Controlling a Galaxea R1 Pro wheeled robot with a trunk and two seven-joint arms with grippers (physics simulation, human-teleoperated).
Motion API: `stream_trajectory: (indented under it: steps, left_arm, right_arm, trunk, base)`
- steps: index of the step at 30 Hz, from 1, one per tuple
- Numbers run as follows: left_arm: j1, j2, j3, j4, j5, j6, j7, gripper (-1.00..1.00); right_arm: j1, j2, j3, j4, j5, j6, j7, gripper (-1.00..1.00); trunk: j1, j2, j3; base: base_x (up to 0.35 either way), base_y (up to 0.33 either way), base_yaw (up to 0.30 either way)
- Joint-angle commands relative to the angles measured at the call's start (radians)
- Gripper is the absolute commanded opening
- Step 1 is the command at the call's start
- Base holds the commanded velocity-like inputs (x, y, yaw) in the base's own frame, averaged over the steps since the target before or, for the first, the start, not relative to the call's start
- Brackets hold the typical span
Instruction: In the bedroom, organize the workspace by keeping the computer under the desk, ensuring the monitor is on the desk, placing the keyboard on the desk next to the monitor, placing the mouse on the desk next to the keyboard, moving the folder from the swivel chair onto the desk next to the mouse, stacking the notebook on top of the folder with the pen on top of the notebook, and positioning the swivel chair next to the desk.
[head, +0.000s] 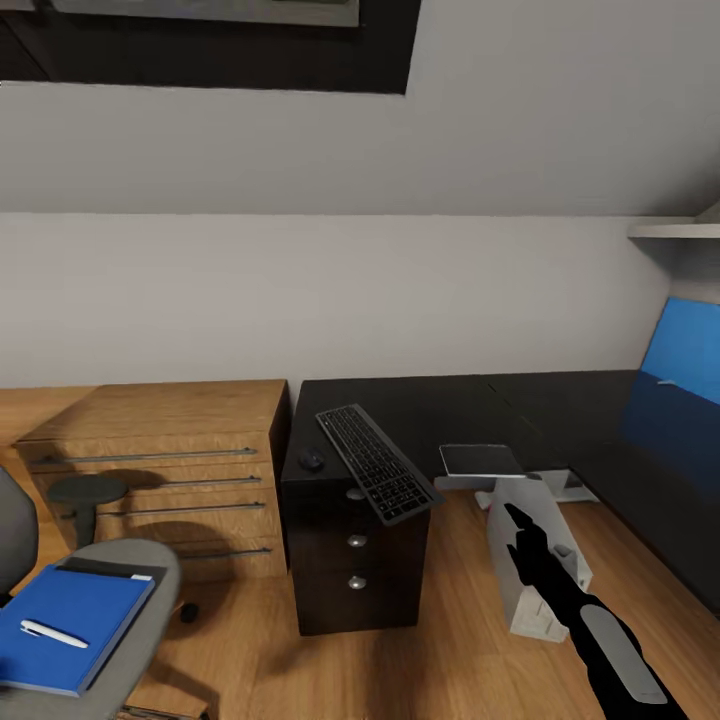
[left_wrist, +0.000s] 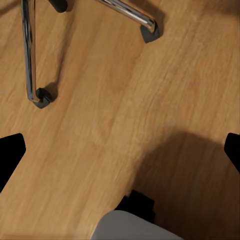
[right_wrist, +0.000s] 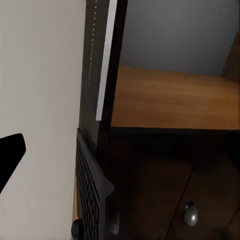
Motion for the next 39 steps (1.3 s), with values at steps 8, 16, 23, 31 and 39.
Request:
stream_trajectory:
  steps: [8, 16, 23, 31, 39]
  left_arm:
    - [-0.001, -0.003, -0.006, 0.003, 0.014, -0.003, 0.003, 1.00]
    - [-0.001, -0.034, -0.006, 0.039, 0.015, -0.002, -0.005, 1.00]
    - [-0.001, -0.035, -0.005, 0.061, 0.017, -0.002, -0.092, 1.00]
    - [0.001, -0.035, -0.004, 0.121, 0.018, -0.001, -0.205, 1.00]
    - [0.001, -0.052, -0.004, 0.187, 0.013, -0.004, -0.241, 1.00]
  right_arm:
    - [-0.013, 0.001, 0.001, 0.166, 0.003, -0.070, -0.051, 1.00]
    - [-0.019, 0.048, 0.049, 0.321, 0.411, -0.369, -0.147, 1.00]
    - [-0.019, 0.078, 0.109, 0.552, 0.742, -0.597, -0.150, 1.00]
    - [-0.019, 0.103, 0.143, 0.772, 0.985, -0.866, -0.152, 1.00]
    - [-0.019, 0.126, 0.150, 0.919, 1.041, -0.952, -0.144, 1.00]
  trunk:
    - [-0.031, 0.056, 0.024]
    - [-0.062, 0.112, 0.049]
    - [-0.088, 0.161, 0.071]
    - [-0.119, 0.217, 0.096]
    - [-0.150, 0.273, 0.122]
  base:
    - [-0.005, -0.001, 0.000]
    - [0.000, 0.000, 0.000]
    - [0.000, 0.000, 0.000]
    - [0.000, 0.000, 0.000]
    - [0.000, 0.000, 0.000]
